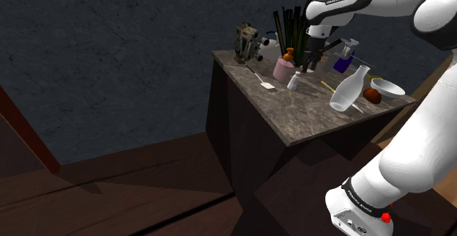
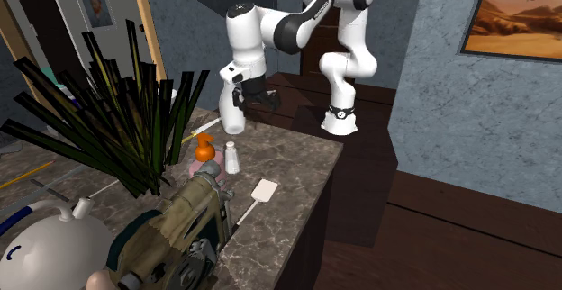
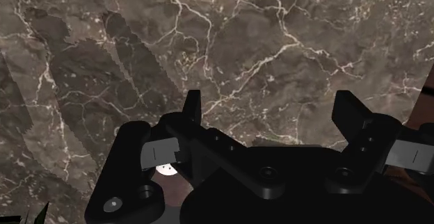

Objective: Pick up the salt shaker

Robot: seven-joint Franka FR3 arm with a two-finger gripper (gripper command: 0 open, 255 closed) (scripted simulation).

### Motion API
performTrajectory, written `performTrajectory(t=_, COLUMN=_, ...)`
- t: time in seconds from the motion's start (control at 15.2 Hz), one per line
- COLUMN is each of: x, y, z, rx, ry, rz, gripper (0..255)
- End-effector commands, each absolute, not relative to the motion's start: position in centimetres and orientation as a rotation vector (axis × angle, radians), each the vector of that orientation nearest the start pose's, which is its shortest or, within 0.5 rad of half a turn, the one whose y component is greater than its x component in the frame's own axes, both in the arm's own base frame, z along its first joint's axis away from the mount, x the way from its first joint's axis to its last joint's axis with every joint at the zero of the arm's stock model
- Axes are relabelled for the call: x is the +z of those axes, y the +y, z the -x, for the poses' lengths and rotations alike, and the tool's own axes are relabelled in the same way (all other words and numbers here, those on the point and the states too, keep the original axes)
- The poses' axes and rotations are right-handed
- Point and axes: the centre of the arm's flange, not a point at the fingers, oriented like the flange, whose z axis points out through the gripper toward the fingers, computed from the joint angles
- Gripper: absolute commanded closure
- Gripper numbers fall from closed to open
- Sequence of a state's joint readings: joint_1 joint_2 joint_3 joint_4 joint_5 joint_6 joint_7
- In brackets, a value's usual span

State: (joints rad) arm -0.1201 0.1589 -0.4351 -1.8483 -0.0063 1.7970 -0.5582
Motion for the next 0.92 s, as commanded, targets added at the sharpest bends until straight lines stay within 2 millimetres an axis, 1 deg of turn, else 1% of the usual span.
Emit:
performTrajectory(t=0.0, x=41.8, y=-31.7, z=-51.3, rx=0.321, ry=-0.019, rz=3.076, gripper=0)
performTrajectory(t=0.4, x=38.4, y=-37.6, z=-56.1, rx=0.338, ry=-0.051, rz=3.05, gripper=0)
performTrajectory(t=0.46, x=38.0, y=-38.3, z=-56.7, rx=0.34, ry=-0.055, rz=3.047, gripper=0)
performTrajectory(t=0.86, x=34.8, y=-38.3, z=-56.7, rx=0.34, ry=-0.055, rz=3.047, gripper=0)
